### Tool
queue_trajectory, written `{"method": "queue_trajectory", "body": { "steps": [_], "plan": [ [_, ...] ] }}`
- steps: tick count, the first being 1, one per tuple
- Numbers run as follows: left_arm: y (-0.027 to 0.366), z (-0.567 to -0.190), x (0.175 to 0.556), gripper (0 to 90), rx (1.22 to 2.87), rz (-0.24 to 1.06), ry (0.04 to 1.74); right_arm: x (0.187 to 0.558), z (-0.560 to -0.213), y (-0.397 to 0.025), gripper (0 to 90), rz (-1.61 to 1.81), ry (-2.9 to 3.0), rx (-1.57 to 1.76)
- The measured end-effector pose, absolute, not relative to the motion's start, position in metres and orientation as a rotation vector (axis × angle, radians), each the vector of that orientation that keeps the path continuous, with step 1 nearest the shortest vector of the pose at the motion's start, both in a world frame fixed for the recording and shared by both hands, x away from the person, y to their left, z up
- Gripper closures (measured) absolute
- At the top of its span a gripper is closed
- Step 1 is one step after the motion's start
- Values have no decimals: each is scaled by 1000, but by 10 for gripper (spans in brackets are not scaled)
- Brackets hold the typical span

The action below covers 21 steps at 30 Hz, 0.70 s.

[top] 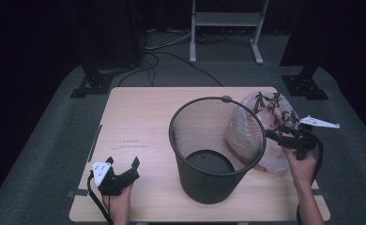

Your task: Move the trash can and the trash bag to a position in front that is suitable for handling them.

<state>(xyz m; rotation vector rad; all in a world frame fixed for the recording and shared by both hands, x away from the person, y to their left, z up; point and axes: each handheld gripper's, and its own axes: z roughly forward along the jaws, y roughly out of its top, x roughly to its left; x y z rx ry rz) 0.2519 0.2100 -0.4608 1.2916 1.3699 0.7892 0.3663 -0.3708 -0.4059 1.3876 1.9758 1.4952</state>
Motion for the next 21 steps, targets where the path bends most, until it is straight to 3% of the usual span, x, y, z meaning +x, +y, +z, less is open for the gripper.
{"method": "queue_trajectory", "body": {
  "steps": [9, 21],
  "plan": [
    [219, -464, 251, 5, 1264, 775, 1400, 396, -399, -355, 221, 1413, 1996, 1456],
    [226, -463, 251, 5, 1233, 771, 1408, 435, -416, -336, 238, 1172, 2064, 1576]
  ]
}}
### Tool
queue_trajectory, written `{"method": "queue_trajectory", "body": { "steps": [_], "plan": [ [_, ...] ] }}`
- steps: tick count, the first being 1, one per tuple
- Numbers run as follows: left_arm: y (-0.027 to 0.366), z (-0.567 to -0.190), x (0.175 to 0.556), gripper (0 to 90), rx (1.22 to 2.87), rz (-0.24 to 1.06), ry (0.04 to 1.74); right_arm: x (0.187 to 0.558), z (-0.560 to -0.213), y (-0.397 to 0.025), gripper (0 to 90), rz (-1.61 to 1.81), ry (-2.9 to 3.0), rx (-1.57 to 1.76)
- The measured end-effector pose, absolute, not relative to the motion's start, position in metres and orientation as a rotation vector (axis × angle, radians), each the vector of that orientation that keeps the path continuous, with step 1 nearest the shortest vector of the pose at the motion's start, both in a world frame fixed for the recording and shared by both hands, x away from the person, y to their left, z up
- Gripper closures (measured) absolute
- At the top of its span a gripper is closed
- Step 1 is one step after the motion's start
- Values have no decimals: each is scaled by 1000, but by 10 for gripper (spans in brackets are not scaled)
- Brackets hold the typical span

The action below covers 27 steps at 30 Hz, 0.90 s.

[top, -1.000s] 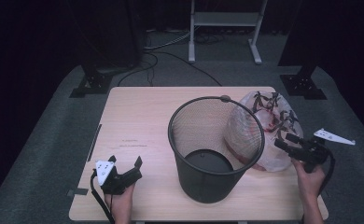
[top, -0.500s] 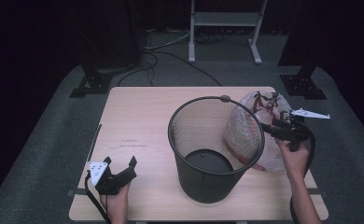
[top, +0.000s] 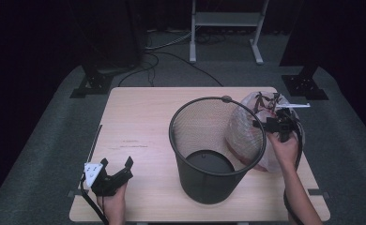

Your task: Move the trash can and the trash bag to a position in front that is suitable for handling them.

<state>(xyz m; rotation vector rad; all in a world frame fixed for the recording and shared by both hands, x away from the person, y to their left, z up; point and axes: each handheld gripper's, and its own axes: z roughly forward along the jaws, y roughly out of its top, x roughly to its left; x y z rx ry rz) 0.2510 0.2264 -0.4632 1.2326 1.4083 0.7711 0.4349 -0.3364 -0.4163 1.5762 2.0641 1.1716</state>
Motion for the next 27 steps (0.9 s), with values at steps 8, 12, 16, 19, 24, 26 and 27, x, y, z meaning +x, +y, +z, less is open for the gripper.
{"method": "queue_trajectory", "body": {
  "steps": [8, 12, 16, 19, 24, 26, 27],
  "plan": [
    [237, -463, 251, 5, 1188, 760, 1432, 450, -448, -318, 256, 1010, 2117, 1599],
    [241, -462, 250, 5, 1173, 769, 1438, 450, -466, -315, 286, 966, 2125, 1606],
    [242, -461, 249, 5, 1164, 775, 1439, 446, -473, -315, 313, 949, 2108, 1582],
    [242, -461, 249, 5, 1167, 774, 1438, 444, -474, -313, 318, 913, 2117, 1550],
    [242, -460, 248, 5, 1158, 773, 1436, 435, -481, -308, 343, 922, 2072, 1450],
    [241, -460, 247, 5, 1160, 779, 1435, 431, -483, -308, 383, 944, 2055, 1440],
    [241, -460, 247, 5, 1159, 778, 1434, 430, -483, -308, 409, 950, 2052, 1437]
  ]
}}
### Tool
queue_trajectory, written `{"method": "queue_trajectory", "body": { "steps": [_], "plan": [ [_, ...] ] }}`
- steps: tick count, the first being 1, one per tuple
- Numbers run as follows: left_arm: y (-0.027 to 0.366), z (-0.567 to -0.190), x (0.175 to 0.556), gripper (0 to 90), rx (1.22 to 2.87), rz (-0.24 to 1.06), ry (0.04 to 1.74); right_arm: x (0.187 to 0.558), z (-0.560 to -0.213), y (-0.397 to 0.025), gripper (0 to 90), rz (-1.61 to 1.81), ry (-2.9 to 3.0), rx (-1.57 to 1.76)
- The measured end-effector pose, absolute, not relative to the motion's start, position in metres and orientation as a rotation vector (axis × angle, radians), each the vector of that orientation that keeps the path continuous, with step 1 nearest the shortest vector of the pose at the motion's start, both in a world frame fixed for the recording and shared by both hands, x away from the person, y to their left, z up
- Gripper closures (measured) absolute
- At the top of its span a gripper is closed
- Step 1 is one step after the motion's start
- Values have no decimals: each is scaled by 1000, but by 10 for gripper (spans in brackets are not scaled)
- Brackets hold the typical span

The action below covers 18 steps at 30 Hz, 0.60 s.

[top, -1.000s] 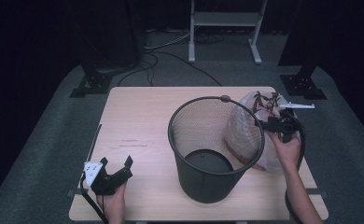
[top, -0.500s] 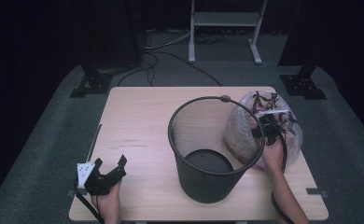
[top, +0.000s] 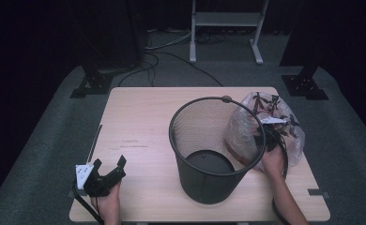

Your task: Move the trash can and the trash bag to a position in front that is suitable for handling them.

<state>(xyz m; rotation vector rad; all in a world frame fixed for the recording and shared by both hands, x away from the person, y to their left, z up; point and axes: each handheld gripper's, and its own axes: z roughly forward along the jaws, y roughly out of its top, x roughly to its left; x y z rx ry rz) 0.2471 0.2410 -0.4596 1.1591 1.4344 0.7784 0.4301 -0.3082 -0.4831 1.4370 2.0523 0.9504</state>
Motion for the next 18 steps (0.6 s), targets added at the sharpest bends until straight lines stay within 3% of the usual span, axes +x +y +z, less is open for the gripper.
{"method": "queue_trajectory", "body": {
  "steps": [3, 11, 18],
  "plan": [
    [240, -460, 247, 5, 1162, 779, 1437, 426, -484, -308, 493, 961, 2039, 1432],
    [240, -461, 245, 5, 1154, 773, 1444, 415, -484, -314, 860, 1014, 2044, 1447],
    [238, -464, 246, 5, 1162, 760, 1452, 413, -475, -322, 897, 1043, 2087, 1488]
  ]
}}
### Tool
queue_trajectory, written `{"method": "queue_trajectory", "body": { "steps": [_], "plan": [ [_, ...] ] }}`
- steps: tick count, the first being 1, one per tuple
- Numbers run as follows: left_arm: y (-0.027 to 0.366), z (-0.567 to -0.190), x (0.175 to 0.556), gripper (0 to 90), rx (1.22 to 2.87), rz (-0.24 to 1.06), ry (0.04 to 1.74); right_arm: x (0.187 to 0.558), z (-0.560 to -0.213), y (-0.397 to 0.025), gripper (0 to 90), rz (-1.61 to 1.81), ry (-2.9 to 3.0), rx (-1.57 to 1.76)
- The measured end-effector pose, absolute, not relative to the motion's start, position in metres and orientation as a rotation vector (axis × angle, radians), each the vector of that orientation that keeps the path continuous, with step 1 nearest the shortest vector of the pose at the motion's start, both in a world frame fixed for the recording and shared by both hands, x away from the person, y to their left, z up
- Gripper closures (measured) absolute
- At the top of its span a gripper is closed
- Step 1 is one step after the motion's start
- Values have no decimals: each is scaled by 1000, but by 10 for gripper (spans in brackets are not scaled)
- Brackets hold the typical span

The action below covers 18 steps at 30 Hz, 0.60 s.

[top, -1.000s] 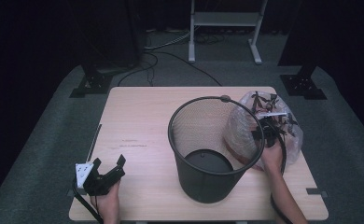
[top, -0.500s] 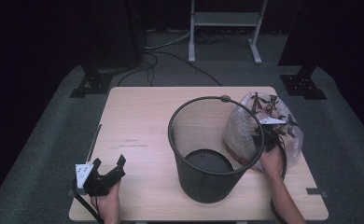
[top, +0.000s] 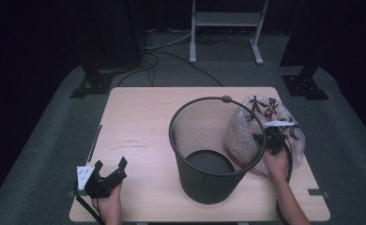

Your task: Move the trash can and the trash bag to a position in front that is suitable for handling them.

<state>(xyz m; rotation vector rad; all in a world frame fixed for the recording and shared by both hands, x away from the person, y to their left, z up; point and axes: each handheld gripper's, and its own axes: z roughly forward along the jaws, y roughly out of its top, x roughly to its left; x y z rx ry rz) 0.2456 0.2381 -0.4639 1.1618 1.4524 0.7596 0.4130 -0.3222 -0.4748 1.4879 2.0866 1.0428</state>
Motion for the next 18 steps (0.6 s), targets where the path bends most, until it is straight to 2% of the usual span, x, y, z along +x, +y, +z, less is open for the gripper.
{"method": "queue_trajectory", "body": {
  "steps": [18],
  "plan": [
    [235, -463, 246, 5, 1176, 755, 1448, 402, -392, -355, 900, 1221, 2024, 1382]
  ]
}}
